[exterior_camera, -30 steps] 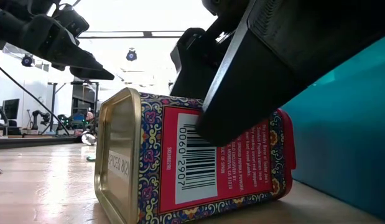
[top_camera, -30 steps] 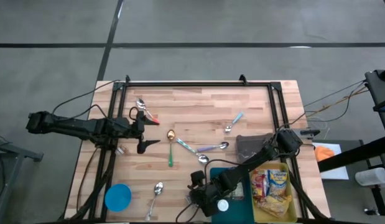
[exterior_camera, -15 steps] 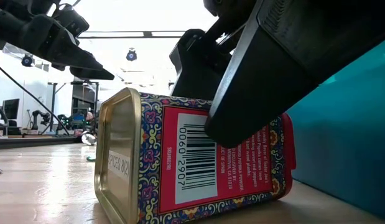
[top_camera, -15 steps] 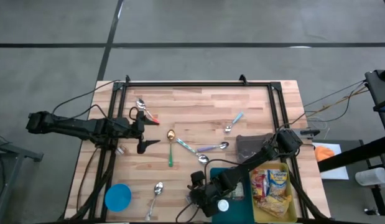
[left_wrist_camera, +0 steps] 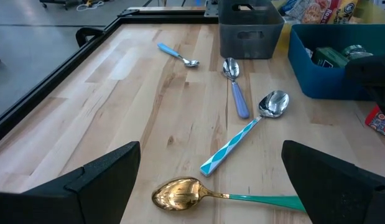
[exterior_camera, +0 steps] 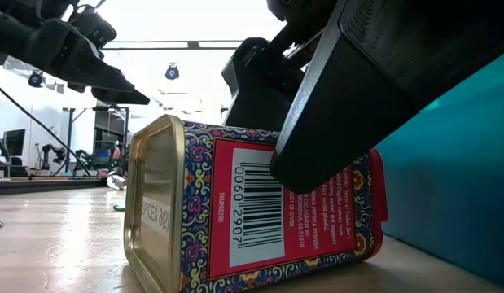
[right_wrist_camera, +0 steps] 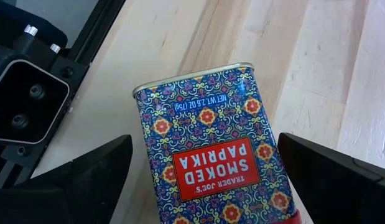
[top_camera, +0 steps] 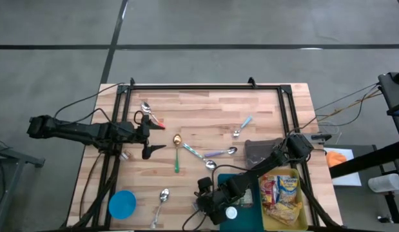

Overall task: Pick & Place Food Item
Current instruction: Put the red seasoning can into the blue bin

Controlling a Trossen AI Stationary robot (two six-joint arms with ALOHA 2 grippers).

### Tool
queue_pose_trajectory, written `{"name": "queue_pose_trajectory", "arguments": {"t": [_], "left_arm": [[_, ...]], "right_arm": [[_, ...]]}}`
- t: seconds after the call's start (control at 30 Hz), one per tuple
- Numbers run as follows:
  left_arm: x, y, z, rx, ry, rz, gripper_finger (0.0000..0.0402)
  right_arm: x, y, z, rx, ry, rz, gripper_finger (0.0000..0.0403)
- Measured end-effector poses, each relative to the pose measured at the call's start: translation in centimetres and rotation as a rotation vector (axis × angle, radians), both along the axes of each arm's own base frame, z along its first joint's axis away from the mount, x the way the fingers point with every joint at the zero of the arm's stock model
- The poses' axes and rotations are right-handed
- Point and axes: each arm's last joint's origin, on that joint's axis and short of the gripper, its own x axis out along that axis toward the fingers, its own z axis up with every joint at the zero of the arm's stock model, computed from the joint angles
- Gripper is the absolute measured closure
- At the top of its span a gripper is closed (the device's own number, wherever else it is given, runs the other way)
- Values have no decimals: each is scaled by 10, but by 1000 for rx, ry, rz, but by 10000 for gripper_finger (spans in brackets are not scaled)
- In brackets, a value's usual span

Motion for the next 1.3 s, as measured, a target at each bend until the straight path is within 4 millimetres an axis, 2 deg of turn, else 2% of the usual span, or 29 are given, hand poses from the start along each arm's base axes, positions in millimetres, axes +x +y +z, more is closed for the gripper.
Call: {"name": "queue_pose_trajectory", "arguments": {"t": [0.27,0.5,0.6,0.7,0.9,1.1,1.3], "left_arm": [[0,0,0,0,0,0,9],[0,0,0,-3,0,1,9],[0,0,0,-3,0,1,9],[0,0,0,-3,0,1,9],[0,0,0,-2,0,1,9],[0,0,0,-2,0,1,9],[0,0,0,1,0,0,9]], "right_arm": [[0,0,0,1,2,-3,10],[1,-2,0,8,6,-67,96],[1,-3,-1,2,5,-66,119],[2,-4,-1,1,4,-68,119],[2,-4,-1,-1,3,-69,94],[2,-4,-1,0,5,-71,121],[2,-4,-1,-2,7,-70,111]]}}
